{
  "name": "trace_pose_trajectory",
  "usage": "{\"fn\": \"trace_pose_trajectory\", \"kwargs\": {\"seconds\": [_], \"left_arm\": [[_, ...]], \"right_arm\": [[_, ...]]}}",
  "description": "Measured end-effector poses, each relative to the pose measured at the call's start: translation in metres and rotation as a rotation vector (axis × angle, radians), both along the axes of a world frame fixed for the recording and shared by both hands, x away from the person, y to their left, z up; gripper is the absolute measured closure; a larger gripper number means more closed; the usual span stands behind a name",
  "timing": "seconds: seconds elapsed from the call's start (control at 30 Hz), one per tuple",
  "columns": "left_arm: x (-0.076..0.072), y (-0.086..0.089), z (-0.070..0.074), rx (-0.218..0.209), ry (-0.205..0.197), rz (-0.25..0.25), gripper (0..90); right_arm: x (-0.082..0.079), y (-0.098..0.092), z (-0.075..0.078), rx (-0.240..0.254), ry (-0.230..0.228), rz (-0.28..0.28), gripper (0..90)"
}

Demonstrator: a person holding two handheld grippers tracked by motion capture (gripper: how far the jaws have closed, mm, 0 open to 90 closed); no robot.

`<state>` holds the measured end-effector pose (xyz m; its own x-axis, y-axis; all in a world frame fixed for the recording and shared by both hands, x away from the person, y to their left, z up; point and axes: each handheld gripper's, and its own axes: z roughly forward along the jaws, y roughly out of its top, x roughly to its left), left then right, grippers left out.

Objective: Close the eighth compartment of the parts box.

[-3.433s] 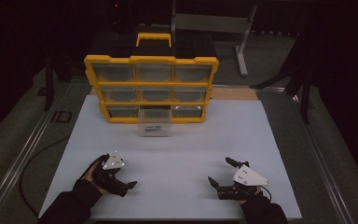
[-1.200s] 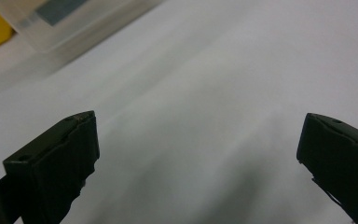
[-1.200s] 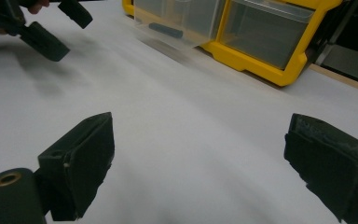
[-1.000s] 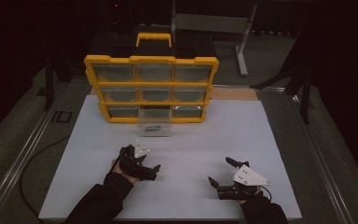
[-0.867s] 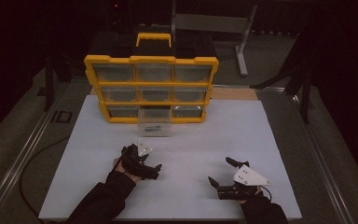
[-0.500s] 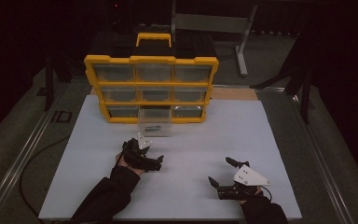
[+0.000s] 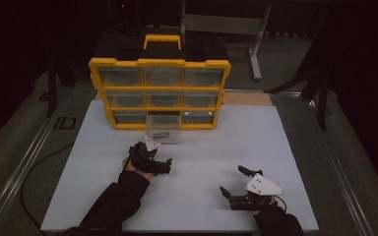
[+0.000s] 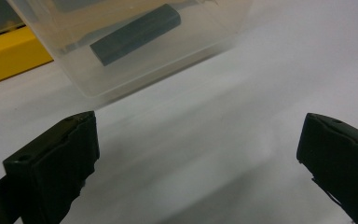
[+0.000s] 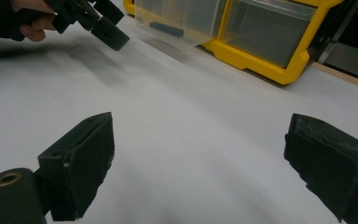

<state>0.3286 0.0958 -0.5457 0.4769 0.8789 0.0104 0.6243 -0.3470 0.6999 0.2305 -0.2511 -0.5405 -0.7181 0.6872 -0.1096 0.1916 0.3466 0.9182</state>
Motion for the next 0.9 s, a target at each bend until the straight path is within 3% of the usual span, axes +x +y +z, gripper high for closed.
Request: {"fn": "trace_pose_trajectory", "kwargs": {"seconds": [0.3,0.43,0.57,0.9], "left_arm": [[0.0012,-0.0008,-0.0009,0.029,-0.002,0.007,2.1],[0.0011,0.0004,0.0001,0.037,-0.012,0.017,13.0],[0.0020,0.0014,0.0000,0.048,-0.017,0.037,18.5],[0.0020,0.0021,-0.0005,0.055,-0.036,0.045,53.3]], "right_arm": [[0.0000,-0.0005,0.0002,0.002,-0.002,-0.002,8.6],[-0.0002,-0.0009,0.0006,0.000,-0.004,-0.003,8.6],[-0.0002,-0.0009,0.0006,0.000,-0.004,-0.004,8.6],[-0.0003,-0.0009,0.0007,-0.001,-0.005,-0.004,8.6]]}}
